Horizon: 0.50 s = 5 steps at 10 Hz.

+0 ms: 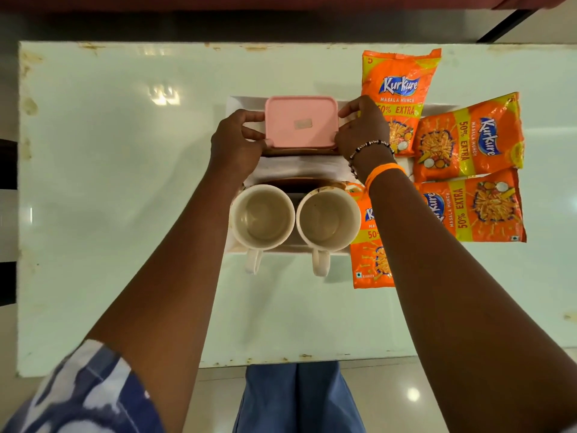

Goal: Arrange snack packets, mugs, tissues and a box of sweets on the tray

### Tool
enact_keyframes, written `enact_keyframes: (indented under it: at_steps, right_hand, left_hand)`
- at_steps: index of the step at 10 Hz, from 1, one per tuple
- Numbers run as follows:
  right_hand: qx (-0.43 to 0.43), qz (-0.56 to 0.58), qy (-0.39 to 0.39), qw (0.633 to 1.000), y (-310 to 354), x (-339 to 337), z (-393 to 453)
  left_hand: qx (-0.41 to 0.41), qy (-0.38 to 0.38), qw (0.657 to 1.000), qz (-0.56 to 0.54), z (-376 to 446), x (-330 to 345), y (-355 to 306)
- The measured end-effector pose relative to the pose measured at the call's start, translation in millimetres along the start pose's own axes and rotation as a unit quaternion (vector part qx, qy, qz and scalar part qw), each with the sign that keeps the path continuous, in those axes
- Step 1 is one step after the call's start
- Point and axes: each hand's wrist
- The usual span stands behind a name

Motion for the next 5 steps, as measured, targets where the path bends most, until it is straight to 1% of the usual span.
enact_keyframes:
  at_steps: [1,2,3,4,5]
  right_hand:
    - [0.002,-0.001,0.017,1.0,0,-4,0]
    - [-0.047,-0.01,-0.011,0.999,-4,-12,-15]
    - [-0.149,-0.061,-0.06,0.985,-10,-20,-43]
    - [-0.223,-0.148,-0.052,0.962,-15,-26,-73]
    - [-0.237,-0.235,-0.025,0.942,-26,-26,-87]
  left_hand:
    - [0.007,-0.016,0.999,0.029,-3,-1,-1]
    - [0.057,-0.062,0.994,0.067,-18,4,-2]
    - [0.159,-0.108,0.974,0.123,-44,11,3]
    - [0.236,-0.12,0.942,0.205,-69,23,3]
    - [0.258,-0.123,0.915,0.286,-82,38,6]
Point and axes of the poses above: each hand's wrist, its own z-axis towards the middle knuckle, its own x-axis out of the palm, y = z × x, and after that the axes turned 8 degrees about -x, right-handed
